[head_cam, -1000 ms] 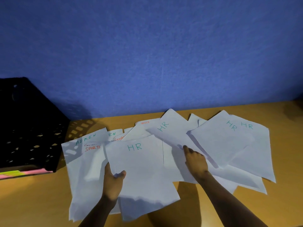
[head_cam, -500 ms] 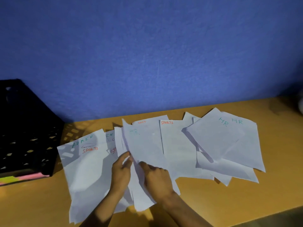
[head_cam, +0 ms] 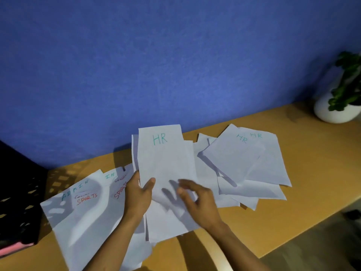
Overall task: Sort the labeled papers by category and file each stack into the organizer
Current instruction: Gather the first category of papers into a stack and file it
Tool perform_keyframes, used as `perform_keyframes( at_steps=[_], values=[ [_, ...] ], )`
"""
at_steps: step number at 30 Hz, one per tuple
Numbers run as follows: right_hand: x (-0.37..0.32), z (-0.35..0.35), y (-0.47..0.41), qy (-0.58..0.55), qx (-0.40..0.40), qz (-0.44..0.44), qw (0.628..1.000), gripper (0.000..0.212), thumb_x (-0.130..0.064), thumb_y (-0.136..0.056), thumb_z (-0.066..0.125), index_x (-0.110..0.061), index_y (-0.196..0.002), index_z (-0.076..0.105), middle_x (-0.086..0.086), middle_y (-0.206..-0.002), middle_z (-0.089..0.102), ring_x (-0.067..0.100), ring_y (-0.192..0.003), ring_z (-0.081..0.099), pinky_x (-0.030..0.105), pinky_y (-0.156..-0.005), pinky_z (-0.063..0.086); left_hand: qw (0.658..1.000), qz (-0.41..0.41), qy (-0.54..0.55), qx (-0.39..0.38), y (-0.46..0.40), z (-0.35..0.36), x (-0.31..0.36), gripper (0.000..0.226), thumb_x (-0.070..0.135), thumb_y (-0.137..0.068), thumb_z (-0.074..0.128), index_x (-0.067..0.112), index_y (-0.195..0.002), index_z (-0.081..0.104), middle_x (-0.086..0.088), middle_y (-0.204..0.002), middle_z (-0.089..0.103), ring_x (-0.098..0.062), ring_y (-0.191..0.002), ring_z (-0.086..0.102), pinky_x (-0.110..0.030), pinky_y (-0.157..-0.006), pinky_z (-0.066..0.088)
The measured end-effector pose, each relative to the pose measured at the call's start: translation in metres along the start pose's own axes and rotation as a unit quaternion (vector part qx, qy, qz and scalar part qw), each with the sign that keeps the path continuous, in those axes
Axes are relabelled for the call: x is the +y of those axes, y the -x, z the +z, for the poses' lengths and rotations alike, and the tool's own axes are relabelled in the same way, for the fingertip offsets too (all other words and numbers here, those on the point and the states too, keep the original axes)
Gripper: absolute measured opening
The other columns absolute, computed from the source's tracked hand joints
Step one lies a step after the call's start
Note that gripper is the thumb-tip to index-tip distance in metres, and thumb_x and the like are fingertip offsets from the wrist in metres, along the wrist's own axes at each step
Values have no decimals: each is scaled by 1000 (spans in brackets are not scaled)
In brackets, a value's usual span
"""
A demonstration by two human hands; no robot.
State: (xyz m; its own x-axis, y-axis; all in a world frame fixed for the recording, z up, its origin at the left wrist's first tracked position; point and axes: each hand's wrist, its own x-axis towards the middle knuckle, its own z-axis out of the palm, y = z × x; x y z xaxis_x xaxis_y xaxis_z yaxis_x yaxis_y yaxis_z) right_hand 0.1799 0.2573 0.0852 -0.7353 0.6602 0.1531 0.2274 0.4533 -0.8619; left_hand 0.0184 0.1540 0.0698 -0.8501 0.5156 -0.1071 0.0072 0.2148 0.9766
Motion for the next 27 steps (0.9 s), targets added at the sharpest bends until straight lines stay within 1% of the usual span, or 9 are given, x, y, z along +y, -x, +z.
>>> perform_keyframes(
  at_steps=[4,7,11,13,16,19,22,24,27],
  values=[
    [51,-48,-14,-32,190,168,967,12,-29,-95,62,-22,-102,67,-8,-95,73,11,-91,69,16,-73,50,999,-23,25,-38,-12,13,-4,43,11,-89,67,37,-121,55,10,-122,64,-15,-113,60,-35,-95,49],
    [104,-79,-17,-3,237,327,915,35,-27,-94,65,-5,-120,59,18,-114,69,32,-104,64,35,-85,49,996,-44,39,-61,-16,20,-12,48,14,-89,68,40,-126,54,20,-119,64,-12,-111,61,-33,-92,50],
    [153,-96,-21,-24,221,457,862,54,-33,-93,65,0,-133,49,24,-128,60,42,-114,58,41,-89,48,990,-55,64,-109,-20,20,-19,52,11,-89,66,36,-133,53,14,-125,66,-12,-116,61,-32,-92,50],
    [170,-98,-26,-49,216,481,848,50,-36,-93,64,4,-123,57,24,-115,66,40,-99,64,40,-82,50,991,-47,58,-110,-21,18,-17,51,11,-88,67,35,-132,54,13,-123,67,-9,-112,64,-33,-91,50],
    [186,-97,-31,-82,232,493,835,44,-39,-90,67,6,-90,68,17,-74,70,34,-73,67,43,-78,55,995,-24,42,-86,-26,13,-9,43,10,-87,67,33,-123,60,17,-111,72,-3,-101,67,-29,-87,50],
    [198,-94,-34,-105,240,501,825,46,-41,-85,72,5,-80,69,18,-73,70,34,-74,67,45,-80,57,991,-13,100,-92,-31,3,-6,49,-2,-86,62,16,-131,57,3,-123,68,-13,-110,65,-36,-94,50],
    [205,-90,-36,-154,254,494,817,40,-34,-84,75,1,-67,64,18,-72,68,36,-77,66,45,-77,55,990,-2,96,-99,-36,3,-9,53,-4,-84,63,12,-134,54,0,-127,66,-12,-113,64,-31,-96,53],
    [205,-91,-35,-171,267,488,813,32,-23,-84,75,-2,-65,62,16,-67,65,35,-75,63,41,-68,52,996,-3,43,-82,-35,10,-15,55,3,-80,72,19,-131,56,8,-120,69,-5,-106,66,-30,-92,53],
    [201,-95,-31,-158,283,467,823,20,-13,-83,75,-2,-71,65,15,-70,68,34,-76,66,37,-65,53,994,-54,-1,-97,-31,22,-30,62,12,-83,72,49,-127,52,24,-114,68,5,-105,62,-23,-84,48]
  ],
)
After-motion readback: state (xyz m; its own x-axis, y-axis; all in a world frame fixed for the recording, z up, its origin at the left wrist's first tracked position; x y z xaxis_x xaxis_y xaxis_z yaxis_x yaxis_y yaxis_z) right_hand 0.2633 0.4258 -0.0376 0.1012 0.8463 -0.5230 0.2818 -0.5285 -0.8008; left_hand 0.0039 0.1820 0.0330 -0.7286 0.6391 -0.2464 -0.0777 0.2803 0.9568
